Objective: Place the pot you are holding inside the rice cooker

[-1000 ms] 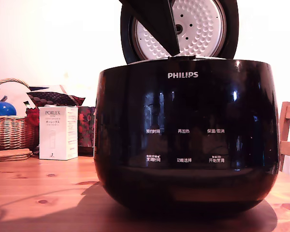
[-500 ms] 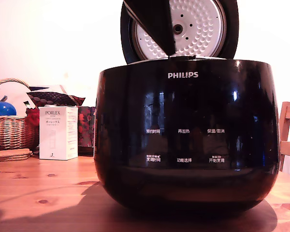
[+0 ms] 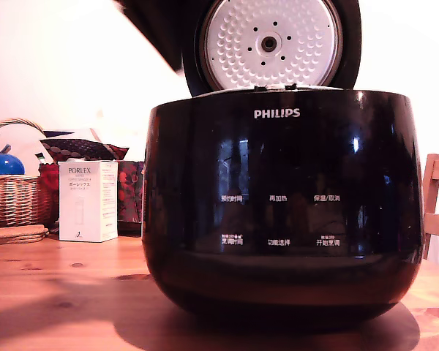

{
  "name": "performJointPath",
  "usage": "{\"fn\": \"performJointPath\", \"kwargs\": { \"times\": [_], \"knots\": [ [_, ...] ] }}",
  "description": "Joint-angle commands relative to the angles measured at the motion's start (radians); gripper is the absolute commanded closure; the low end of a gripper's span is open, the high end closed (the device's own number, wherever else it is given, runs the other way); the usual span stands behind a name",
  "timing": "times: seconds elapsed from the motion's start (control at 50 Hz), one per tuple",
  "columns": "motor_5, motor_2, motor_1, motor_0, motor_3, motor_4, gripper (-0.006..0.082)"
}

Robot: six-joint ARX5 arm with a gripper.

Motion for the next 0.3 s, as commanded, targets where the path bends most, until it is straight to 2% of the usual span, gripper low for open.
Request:
{"fn": "performJointPath", "kwargs": {
  "times": [0.0,0.28],
  "knots": [
    [-0.034,0.006,-0.052,0.037,0.018,-0.011,0.079],
    [-0.037,0.006,-0.16,0.179,0.091,-0.016,0.079]
  ]
}}
